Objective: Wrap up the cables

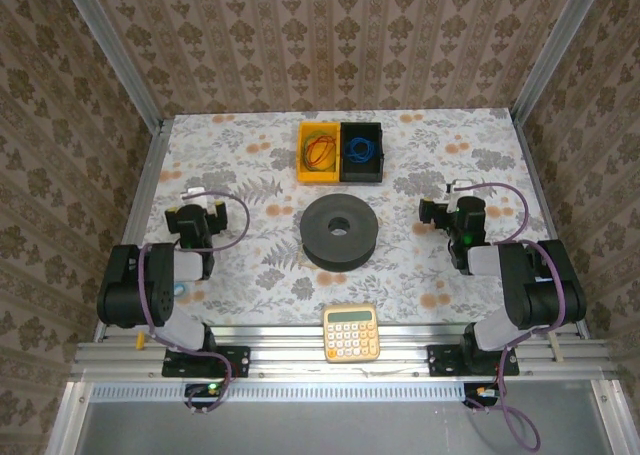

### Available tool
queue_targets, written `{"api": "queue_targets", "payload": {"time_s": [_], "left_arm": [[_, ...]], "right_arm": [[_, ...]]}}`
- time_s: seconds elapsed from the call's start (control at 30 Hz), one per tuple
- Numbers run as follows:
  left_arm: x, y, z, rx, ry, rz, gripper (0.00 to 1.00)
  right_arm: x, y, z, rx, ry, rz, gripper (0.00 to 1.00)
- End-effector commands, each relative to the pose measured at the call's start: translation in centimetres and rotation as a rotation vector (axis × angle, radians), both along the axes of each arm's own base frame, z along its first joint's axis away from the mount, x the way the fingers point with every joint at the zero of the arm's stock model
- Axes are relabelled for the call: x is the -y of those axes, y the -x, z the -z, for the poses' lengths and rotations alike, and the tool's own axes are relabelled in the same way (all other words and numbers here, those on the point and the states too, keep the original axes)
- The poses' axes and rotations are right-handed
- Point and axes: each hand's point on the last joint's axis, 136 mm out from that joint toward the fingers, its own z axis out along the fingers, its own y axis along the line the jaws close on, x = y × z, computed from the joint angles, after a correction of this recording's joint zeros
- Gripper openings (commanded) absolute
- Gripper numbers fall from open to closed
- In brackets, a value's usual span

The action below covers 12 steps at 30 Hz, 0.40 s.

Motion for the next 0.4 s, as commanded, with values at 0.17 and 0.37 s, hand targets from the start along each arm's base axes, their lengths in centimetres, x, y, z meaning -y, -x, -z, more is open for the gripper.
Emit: {"api": "queue_targets", "payload": {"time_s": [0.17, 0.37], "left_arm": [[1.45, -0.71, -1.59, 0.08, 0.032, 0.06, 1.0], [2.09, -0.97, -1.55, 0.07, 0.019, 0.092, 1.0]], "right_arm": [[-0.5, -0.51, -1.55, 0.069, 0.01, -0.025, 1.0], [-0.69, -0.63, -1.5, 0.063, 0.012, -0.038, 1.0]]}}
